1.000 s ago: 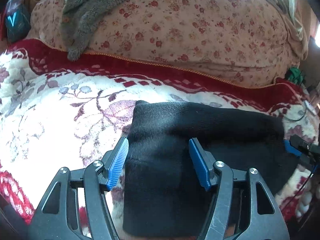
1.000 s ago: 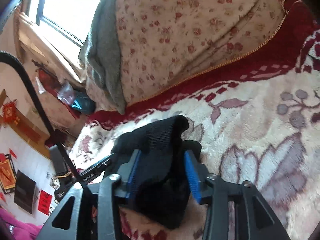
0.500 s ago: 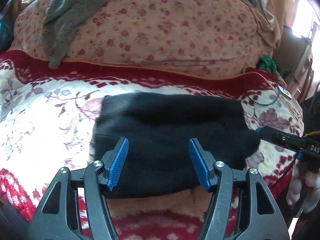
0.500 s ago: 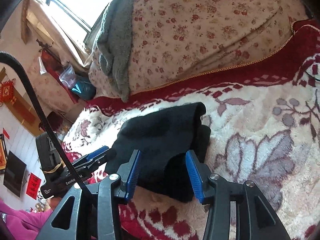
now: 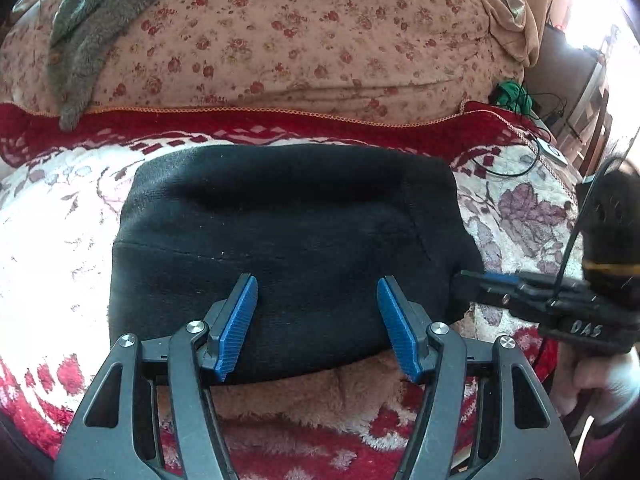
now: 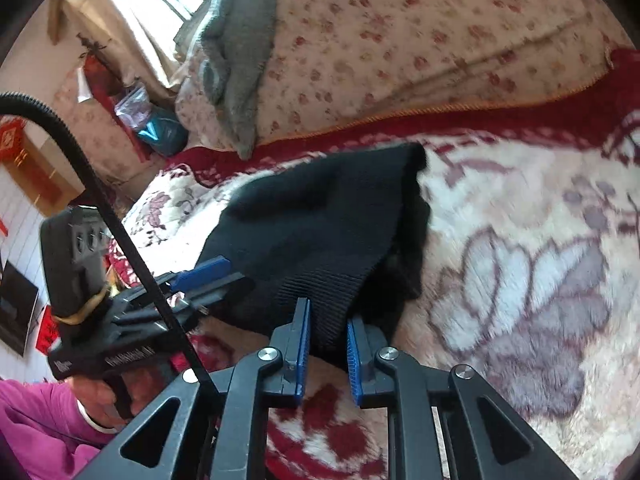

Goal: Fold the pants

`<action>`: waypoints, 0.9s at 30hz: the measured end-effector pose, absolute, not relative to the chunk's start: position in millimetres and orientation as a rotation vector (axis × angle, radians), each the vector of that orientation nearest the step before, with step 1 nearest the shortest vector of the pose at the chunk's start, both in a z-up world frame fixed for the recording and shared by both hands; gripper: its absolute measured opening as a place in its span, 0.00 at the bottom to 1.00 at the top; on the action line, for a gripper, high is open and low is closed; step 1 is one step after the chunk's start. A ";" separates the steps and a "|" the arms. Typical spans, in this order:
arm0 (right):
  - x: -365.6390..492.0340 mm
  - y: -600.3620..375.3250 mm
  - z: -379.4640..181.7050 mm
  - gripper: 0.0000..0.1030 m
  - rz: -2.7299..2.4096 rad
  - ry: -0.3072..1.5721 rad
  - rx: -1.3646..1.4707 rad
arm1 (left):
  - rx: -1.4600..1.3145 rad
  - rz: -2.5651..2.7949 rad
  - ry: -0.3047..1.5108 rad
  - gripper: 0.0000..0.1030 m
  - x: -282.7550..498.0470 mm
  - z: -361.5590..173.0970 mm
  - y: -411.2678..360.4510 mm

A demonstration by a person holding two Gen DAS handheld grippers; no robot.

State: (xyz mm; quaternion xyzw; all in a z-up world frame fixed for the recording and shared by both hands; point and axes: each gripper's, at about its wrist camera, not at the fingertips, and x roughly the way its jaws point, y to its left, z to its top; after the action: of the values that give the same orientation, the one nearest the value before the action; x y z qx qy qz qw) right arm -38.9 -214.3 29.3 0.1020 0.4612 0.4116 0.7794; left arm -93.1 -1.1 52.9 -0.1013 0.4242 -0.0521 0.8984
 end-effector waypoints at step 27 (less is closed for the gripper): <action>-31.5 -210.3 68.7 0.51 0.799 0.960 0.278 | -0.212 0.006 0.853 0.60 -101.9 85.8 40.2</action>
State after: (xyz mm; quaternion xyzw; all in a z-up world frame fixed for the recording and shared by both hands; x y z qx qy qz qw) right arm -31.5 -210.3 68.7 0.1296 0.4479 0.3728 0.8023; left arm -101.9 40.2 85.8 -0.1025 0.4128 0.0030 0.9050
